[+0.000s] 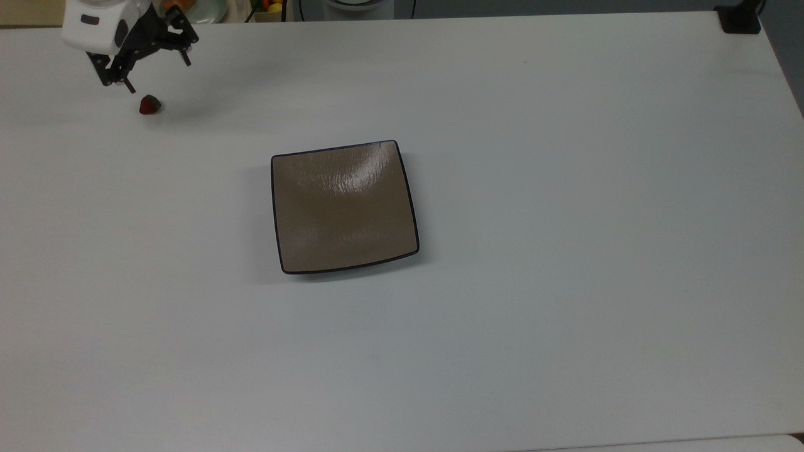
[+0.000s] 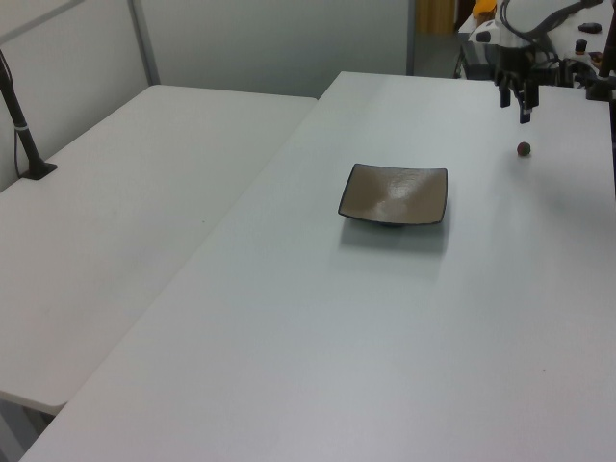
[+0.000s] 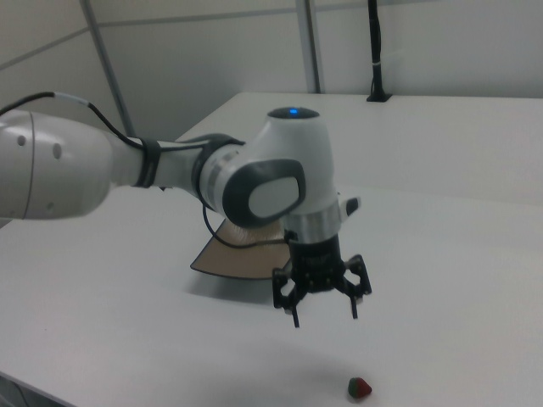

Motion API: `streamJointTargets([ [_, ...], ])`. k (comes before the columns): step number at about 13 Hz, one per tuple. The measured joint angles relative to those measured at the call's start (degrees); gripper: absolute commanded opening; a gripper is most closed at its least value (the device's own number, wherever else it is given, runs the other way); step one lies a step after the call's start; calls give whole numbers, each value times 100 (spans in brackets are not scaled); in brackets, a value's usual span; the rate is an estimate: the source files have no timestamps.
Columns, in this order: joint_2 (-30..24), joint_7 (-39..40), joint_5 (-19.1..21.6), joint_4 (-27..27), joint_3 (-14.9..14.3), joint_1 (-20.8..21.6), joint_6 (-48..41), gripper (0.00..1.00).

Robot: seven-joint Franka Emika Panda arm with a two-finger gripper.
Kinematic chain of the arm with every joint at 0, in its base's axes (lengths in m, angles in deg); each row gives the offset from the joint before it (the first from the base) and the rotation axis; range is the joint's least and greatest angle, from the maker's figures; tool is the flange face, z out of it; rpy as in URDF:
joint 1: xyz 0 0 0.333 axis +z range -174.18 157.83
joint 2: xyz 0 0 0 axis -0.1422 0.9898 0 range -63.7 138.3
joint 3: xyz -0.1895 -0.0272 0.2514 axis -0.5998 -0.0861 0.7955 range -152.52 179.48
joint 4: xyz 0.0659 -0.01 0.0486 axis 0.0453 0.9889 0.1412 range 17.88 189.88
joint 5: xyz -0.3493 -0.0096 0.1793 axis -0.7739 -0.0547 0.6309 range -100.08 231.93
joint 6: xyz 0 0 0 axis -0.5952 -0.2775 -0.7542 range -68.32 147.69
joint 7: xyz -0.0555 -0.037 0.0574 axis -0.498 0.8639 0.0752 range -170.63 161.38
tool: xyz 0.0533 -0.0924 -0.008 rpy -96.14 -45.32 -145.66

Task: Strawberries on a ceramic plate
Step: 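Lower the open gripper over the red strawberry, then close the gripper around the strawberry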

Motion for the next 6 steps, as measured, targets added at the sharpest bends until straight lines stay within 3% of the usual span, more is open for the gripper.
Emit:
streamJointTargets([
  [6, 401, 2, -166, 252, -129, -13, 616, 100],
])
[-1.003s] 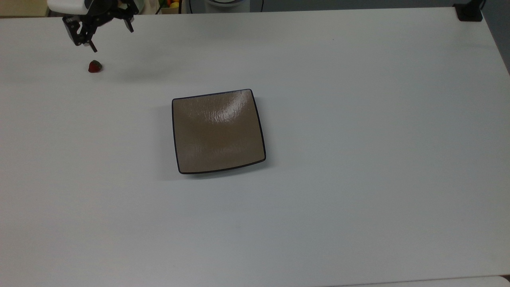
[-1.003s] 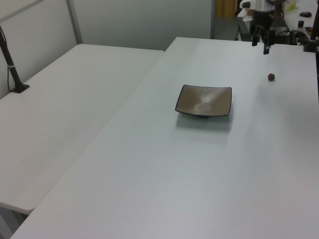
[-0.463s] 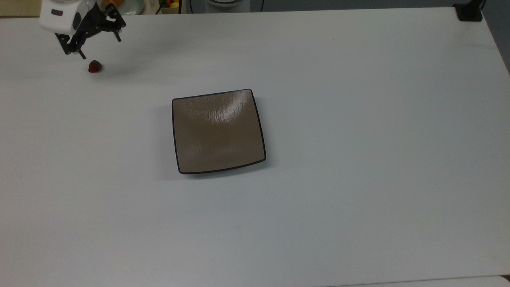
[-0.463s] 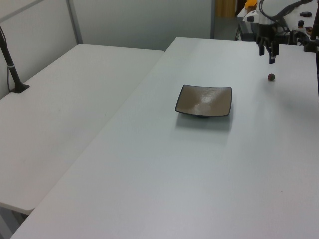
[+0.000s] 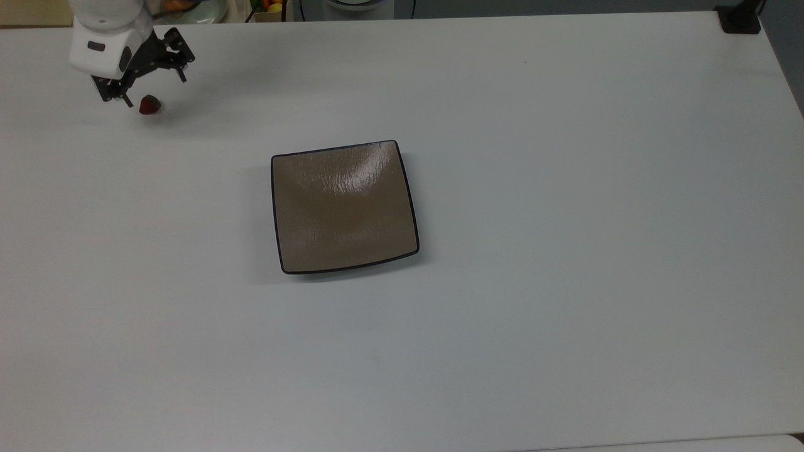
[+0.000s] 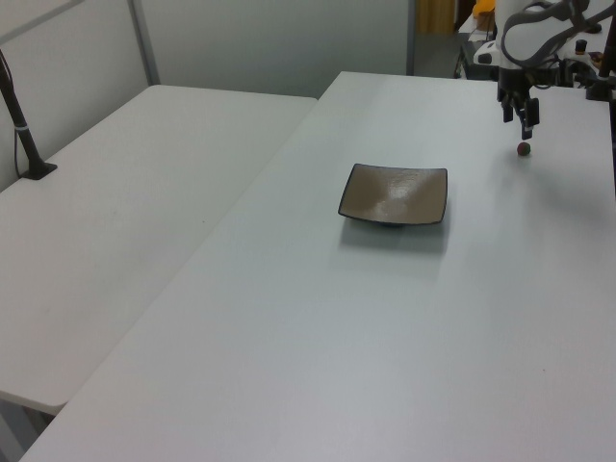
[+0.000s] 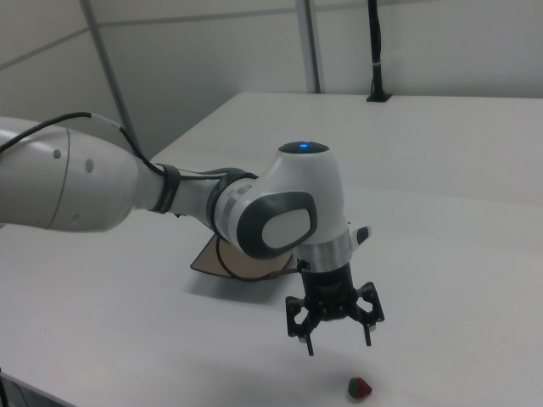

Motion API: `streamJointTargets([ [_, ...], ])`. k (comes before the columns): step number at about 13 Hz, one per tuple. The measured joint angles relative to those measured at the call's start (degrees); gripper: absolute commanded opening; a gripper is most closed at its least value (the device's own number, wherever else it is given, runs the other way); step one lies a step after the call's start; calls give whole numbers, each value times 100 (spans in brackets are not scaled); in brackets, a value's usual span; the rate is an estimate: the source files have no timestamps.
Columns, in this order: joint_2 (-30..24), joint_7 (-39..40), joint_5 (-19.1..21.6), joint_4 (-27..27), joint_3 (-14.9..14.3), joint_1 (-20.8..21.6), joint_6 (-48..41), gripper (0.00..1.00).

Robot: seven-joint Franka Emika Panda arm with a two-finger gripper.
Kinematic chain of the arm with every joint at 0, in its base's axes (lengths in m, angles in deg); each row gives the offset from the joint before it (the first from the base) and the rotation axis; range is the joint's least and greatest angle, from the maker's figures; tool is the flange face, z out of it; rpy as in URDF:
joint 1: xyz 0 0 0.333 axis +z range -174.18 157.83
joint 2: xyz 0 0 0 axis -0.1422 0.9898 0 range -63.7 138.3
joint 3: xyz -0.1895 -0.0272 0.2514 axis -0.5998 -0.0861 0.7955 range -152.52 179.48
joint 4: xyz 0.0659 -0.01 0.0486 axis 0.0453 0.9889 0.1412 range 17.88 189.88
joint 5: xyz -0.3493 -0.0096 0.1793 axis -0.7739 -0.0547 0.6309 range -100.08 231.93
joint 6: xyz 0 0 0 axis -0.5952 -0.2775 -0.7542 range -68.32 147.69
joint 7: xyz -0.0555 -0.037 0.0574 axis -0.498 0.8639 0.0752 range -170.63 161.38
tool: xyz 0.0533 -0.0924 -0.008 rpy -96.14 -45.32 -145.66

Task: Strawberries on a ceramic plate
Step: 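Close the gripper around the strawberry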

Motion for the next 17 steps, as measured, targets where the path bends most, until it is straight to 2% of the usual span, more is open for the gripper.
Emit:
streamJointTargets([
  [3, 173, 0, -81, 61, -3, -55, 281, 100],
  [5, 304, 3, -371, 210, -6, -148, 589, 100],
  [6, 375, 8, -462, 297, -8, -208, 790, 96],
  [8, 456, 103, -495, 366, -9, -267, 927, 80],
  [9, 479, 164, -495, 379, -9, -276, 930, 68],
  [11, 519, 224, -495, 385, -8, -276, 930, 40],
  [12, 527, 240, -496, 386, -8, -276, 930, 23],
  [13, 529, 288, -496, 386, -8, -276, 930, 13],
  [14, 529, 304, -496, 386, -8, -276, 930, 8],
  [17, 524, 312, -497, 383, -8, -276, 930, 8],
])
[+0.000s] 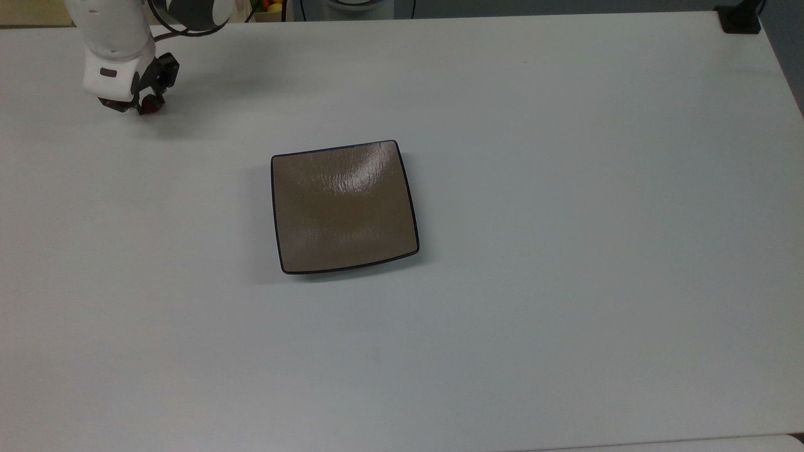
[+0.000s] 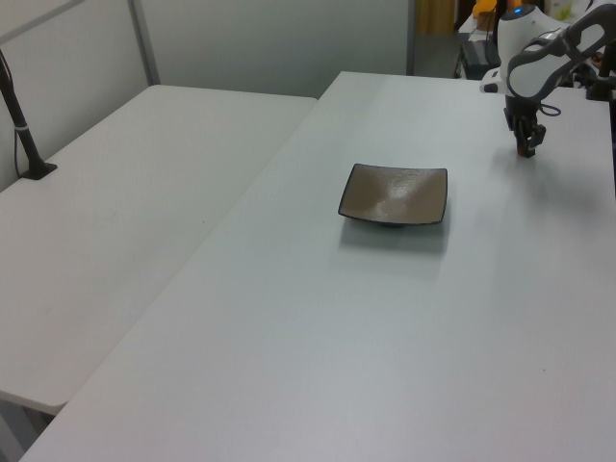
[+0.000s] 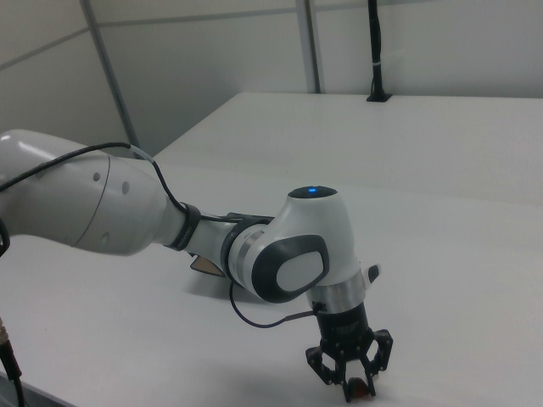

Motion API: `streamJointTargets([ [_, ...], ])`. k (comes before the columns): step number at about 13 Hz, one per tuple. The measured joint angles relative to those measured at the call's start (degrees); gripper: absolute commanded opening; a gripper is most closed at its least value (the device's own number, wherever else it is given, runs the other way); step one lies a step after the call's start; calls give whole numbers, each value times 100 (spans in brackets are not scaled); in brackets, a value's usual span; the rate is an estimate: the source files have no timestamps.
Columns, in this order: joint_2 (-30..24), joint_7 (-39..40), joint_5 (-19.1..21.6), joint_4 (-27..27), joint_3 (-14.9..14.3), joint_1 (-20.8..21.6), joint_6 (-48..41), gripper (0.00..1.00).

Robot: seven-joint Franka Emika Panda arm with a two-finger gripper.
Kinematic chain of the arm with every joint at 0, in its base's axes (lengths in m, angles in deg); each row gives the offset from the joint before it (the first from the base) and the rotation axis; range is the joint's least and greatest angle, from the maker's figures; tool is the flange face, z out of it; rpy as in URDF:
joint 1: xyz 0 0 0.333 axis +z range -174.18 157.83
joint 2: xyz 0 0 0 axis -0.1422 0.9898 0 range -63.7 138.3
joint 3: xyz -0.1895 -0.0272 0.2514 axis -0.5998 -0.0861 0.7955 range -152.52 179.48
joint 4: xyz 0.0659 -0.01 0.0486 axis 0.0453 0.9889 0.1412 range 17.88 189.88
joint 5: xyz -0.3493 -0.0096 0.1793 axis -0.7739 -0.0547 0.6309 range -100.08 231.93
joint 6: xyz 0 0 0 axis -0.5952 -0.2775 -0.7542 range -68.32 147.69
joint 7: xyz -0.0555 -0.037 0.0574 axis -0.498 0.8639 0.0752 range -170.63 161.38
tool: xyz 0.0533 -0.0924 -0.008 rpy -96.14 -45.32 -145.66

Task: Strawberries on a ceramic plate
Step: 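Close the gripper around the strawberry, then lift the held strawberry off the table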

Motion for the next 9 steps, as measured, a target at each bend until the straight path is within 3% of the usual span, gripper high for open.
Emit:
streamJointTargets([
  [5, -128, 1, 0, -161, 4, 34, -237, 8],
  [9, -413, 0, 125, -872, 35, 182, -1240, 13],
])
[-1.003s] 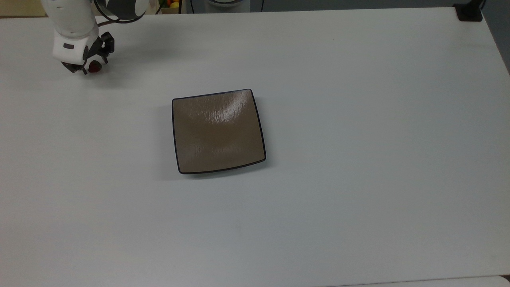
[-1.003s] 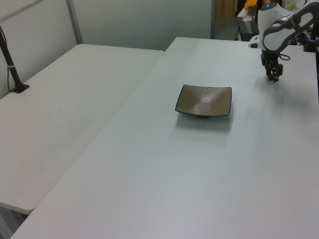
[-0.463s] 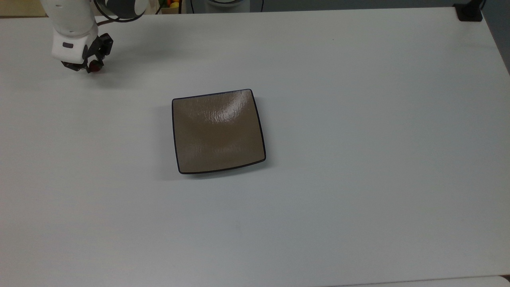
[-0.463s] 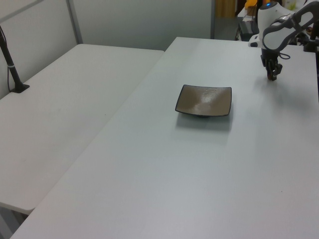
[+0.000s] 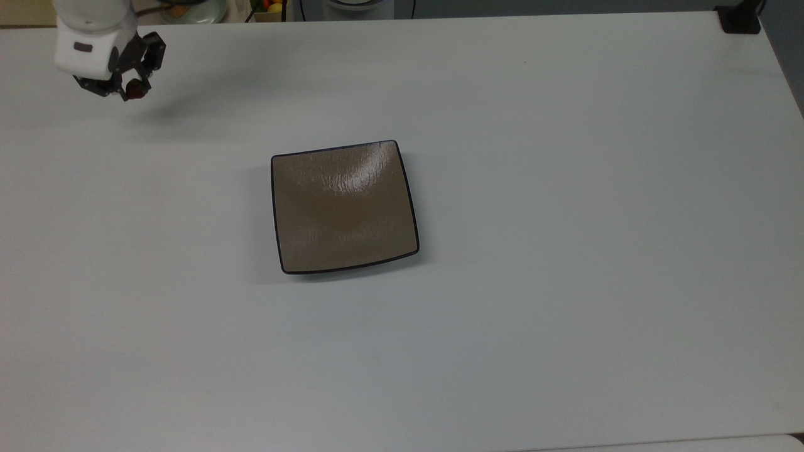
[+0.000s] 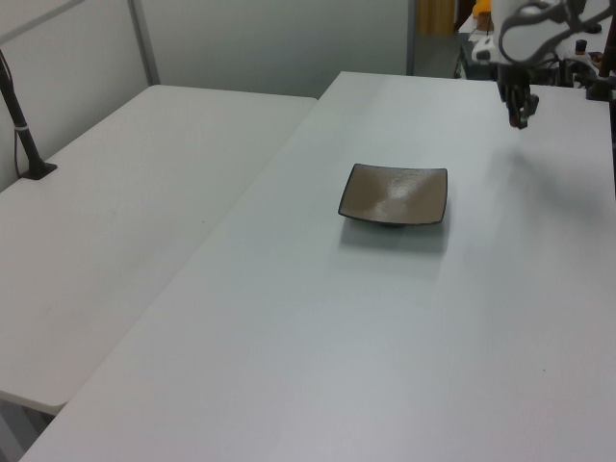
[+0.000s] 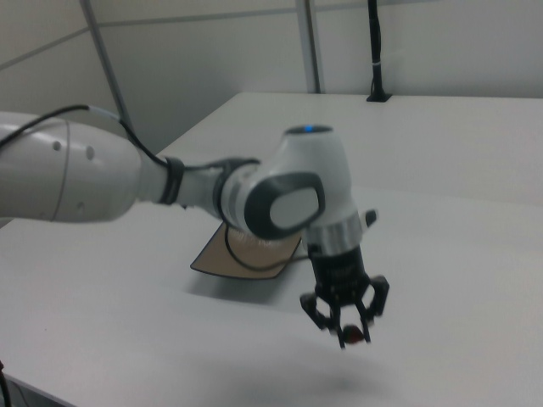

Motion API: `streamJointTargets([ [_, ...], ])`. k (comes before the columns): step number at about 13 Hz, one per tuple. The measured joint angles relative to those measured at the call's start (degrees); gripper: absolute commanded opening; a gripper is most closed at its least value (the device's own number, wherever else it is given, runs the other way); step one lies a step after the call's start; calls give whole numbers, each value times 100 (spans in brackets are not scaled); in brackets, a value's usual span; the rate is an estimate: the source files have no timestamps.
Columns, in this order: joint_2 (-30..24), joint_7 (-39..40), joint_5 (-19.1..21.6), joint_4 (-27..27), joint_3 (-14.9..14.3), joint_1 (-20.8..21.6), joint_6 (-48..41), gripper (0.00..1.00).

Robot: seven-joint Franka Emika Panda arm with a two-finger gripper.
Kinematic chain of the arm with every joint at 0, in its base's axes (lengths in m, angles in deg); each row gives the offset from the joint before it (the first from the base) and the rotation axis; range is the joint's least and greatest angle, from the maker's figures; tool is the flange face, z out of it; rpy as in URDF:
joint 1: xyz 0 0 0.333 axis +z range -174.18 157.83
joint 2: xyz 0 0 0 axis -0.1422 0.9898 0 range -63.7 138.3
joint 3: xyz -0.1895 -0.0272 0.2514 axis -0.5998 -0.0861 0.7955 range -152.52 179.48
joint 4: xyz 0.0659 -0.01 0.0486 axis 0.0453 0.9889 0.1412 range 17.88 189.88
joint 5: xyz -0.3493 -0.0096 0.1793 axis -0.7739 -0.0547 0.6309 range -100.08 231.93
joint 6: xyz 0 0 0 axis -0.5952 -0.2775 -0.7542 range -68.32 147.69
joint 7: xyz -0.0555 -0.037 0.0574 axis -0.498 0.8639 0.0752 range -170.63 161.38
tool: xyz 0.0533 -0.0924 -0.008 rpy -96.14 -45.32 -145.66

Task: Strawberries on a ceramic plate
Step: 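Lift the held strawberry off the table, then carry the strawberry over the brown ceramic plate and lower it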

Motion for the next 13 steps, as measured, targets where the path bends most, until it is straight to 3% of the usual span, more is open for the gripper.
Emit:
streamJointTargets([
  [4, -162, -413, 905, -917, 102, 154, -1106, 13],
  [8, -169, -2291, 1010, -1361, 777, 211, -1158, 13],
  [13, -164, -4089, 1015, -1472, 1607, 226, -1159, 13],
])
